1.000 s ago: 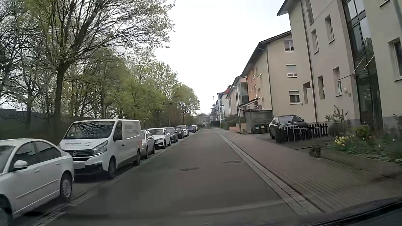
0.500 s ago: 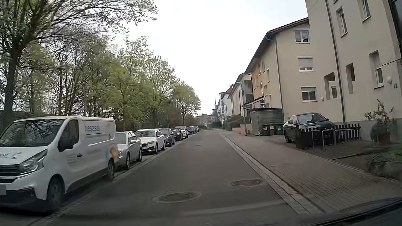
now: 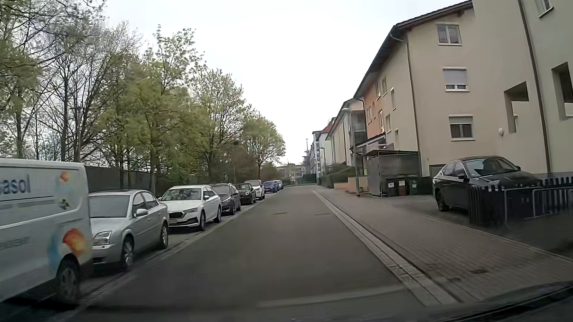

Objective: Follow the waypoints while adhering to traffic rules and regulations

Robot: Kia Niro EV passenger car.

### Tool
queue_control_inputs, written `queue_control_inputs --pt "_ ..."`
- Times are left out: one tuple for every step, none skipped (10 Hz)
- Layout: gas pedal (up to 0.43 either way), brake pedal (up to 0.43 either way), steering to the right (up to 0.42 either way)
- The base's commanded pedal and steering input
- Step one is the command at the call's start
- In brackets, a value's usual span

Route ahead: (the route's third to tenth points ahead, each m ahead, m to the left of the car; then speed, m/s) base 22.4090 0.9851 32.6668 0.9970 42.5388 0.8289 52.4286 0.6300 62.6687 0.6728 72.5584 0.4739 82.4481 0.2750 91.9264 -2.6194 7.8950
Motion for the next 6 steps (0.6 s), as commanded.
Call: queue_control_inputs --pt "0.098 0.0 0.003" --pt "0.098 0.0 0.003" --pt "0.098 0.0 0.003" --pt "0.098 0.0 0.003" --pt "0.098 0.0 0.003" --pt "0.098 0.0 0.003"
